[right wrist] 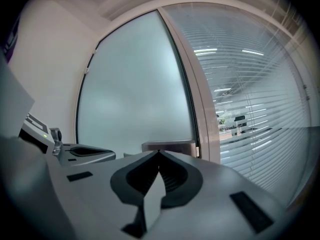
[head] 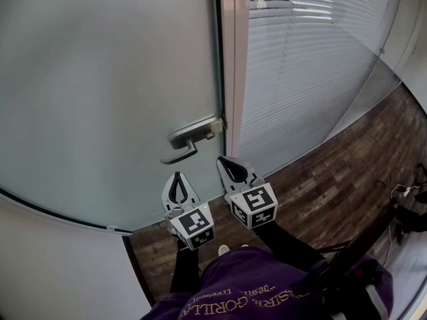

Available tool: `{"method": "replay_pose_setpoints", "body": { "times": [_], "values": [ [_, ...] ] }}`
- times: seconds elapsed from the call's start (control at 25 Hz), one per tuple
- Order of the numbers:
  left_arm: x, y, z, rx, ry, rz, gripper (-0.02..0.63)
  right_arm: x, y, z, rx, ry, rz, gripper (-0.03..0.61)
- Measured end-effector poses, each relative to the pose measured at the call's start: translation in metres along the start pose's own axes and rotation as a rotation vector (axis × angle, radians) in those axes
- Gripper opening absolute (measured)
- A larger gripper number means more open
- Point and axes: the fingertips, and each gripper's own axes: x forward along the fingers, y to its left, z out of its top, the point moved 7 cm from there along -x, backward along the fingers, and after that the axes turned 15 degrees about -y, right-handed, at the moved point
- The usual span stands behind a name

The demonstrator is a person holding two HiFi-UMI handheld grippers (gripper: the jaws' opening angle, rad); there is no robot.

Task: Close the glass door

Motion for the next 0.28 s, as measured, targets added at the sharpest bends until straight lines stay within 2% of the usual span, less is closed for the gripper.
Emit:
{"method": "replay_pose_setpoints", "body": {
  "times": [0.28],
  "values": [
    [-0.0026,0.0043,0.0024,0.000,-0.002,0.008,0.000,0.0001,0.0032,0.0027,-0.002,-0.008,0.001,-0.003]
  ]
}}
